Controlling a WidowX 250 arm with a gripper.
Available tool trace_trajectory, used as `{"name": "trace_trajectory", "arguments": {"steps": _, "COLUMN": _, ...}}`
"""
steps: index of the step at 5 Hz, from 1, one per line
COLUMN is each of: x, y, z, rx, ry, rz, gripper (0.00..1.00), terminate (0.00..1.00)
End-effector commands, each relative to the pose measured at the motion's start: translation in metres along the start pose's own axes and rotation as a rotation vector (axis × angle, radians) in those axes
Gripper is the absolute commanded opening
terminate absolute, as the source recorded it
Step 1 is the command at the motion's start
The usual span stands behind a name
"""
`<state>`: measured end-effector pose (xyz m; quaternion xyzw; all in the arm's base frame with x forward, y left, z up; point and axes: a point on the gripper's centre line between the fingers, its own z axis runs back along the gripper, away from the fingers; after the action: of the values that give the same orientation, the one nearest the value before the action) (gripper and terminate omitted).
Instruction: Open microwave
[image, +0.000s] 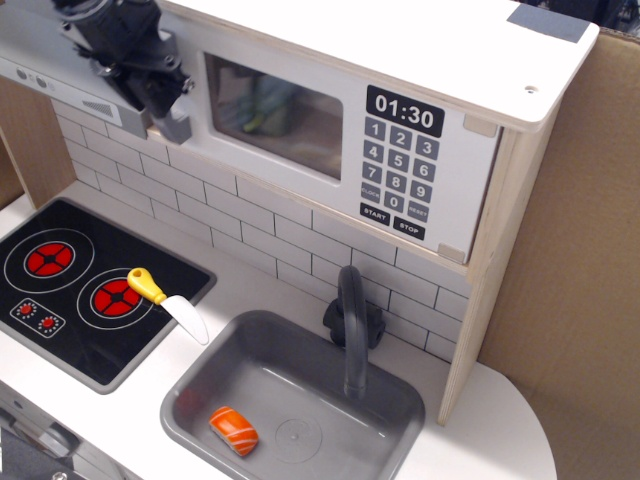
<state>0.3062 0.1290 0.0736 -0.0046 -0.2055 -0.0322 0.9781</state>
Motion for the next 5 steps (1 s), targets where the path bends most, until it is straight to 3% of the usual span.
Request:
{"name": "trace_trajectory", "arguments": {"steps": 1, "x": -0.028, "y": -0.018, "z": 0.036, "rx": -0.050, "ry": 0.004, "rz": -0.068, "gripper": 1.00, "terminate": 0.00}}
{"name": "trace_trajectory", "arguments": {"steps": 2, "x": -0.056, "y": -0.029, "z": 0.058, "rx": -0.123, "ry": 0.107, "rz": -0.052, "gripper": 1.00, "terminate": 0.00}}
{"name": "trace_trajectory", "arguments": {"steps": 3, "x": -0.076, "y": -0.029, "z": 0.076, "rx": -0.139, "ry": 0.210, "rz": -0.044, "gripper": 1.00, "terminate": 0.00}}
{"name": "trace_trajectory", "arguments": {"steps": 4, "x": -0.078, "y": -0.025, "z": 0.088, "rx": -0.154, "ry": 0.245, "rz": -0.014, "gripper": 1.00, "terminate": 0.00}}
{"name": "trace_trajectory", "arguments": {"steps": 5, "x": -0.083, "y": 0.004, "z": 0.102, "rx": -0.140, "ry": 0.321, "rz": -0.016, "gripper": 1.00, "terminate": 0.00}}
